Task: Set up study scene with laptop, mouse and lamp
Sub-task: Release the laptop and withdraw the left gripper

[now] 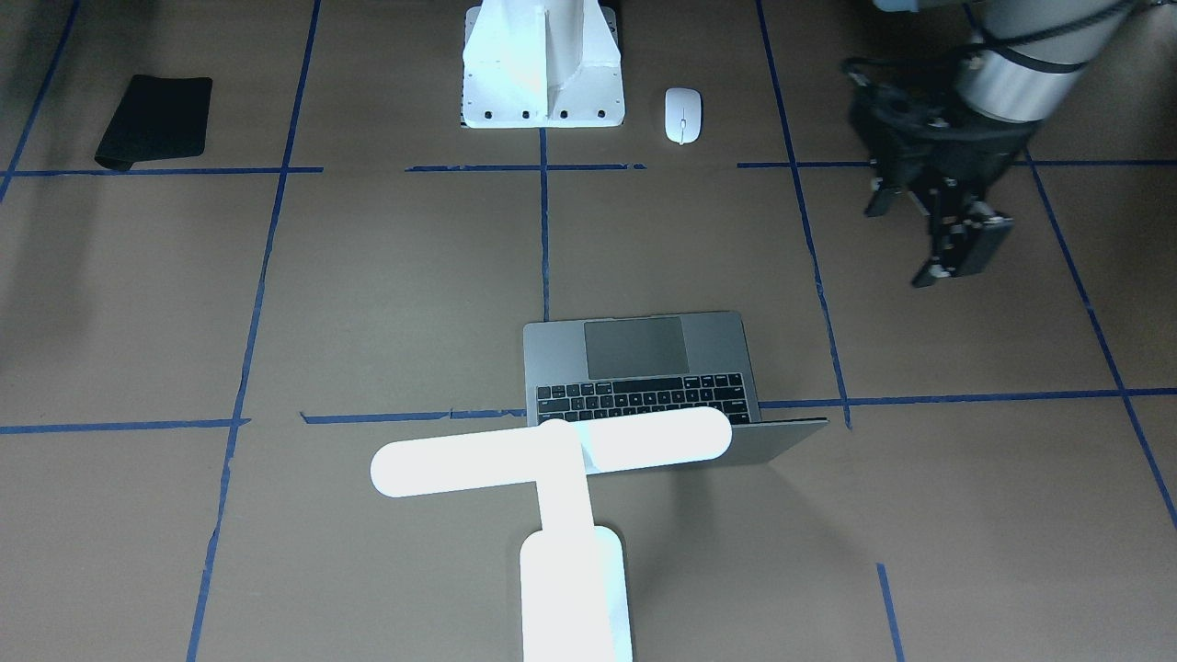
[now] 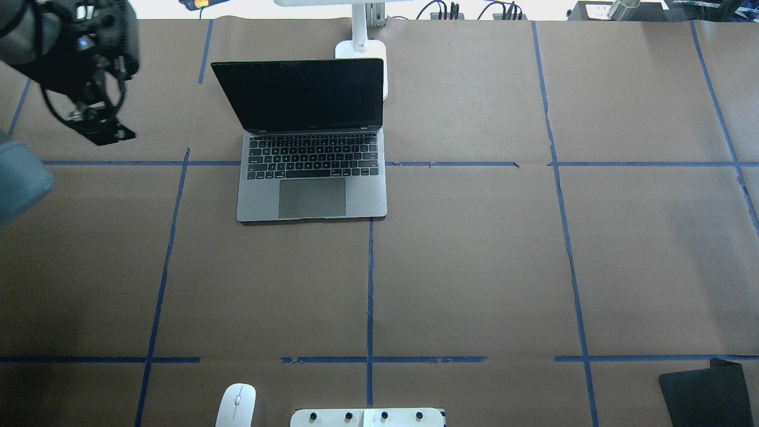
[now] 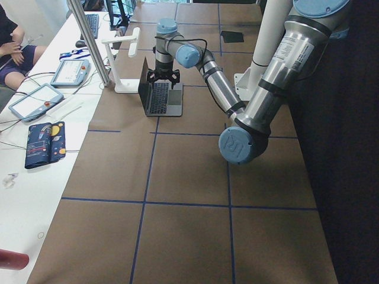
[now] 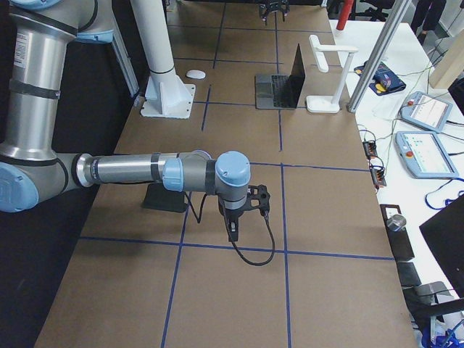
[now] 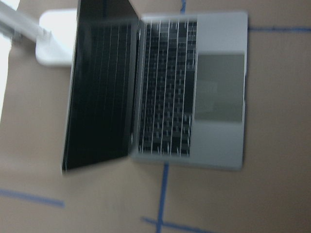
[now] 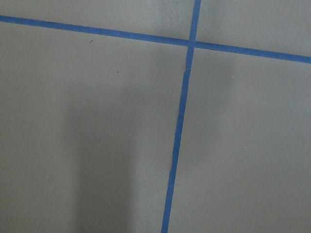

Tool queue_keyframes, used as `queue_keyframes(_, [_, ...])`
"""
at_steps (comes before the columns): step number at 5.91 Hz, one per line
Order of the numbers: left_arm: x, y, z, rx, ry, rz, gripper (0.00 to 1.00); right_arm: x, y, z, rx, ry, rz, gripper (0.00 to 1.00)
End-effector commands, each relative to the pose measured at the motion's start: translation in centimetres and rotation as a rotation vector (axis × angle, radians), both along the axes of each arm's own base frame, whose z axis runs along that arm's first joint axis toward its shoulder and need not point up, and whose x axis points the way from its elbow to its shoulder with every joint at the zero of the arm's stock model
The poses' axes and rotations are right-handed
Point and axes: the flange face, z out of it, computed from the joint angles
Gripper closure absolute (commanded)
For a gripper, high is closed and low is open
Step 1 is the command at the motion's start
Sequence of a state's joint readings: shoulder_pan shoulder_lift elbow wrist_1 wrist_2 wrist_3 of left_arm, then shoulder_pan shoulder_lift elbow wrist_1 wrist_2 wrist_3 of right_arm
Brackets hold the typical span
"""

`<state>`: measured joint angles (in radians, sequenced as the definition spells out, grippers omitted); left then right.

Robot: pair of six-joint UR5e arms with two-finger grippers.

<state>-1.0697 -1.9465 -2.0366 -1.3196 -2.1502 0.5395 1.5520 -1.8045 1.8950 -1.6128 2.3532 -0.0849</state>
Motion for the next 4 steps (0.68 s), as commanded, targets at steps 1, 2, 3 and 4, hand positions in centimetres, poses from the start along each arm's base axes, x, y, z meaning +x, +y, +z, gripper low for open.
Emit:
queue_keyframes(1, [-5.0,2.0,9.5,-0.368,-0.042,-0.262,0.00,-1.3,-0.7,-1.0,-0.016,-0.036,0.020,0.00])
queue_keyframes(2, [-6.2,3.9,13.0,-0.611,-0.036,-0.451,0.00,-3.0,-1.0,-2.5,-0.068,-0.060,0.087,0.00])
queue_keyframes(3, [-8.5,5.9,17.4,-0.754,-0.061,-0.555,0.00,-5.7,-0.5,-3.1,-0.106,-0.089,0.168,0.00])
queue_keyframes(4, [-11.5,6.6,18.4,-0.815,0.002,-0.580,0.00,-8.7,1.4,-3.1,-0.096,-0.125,0.189,0.00])
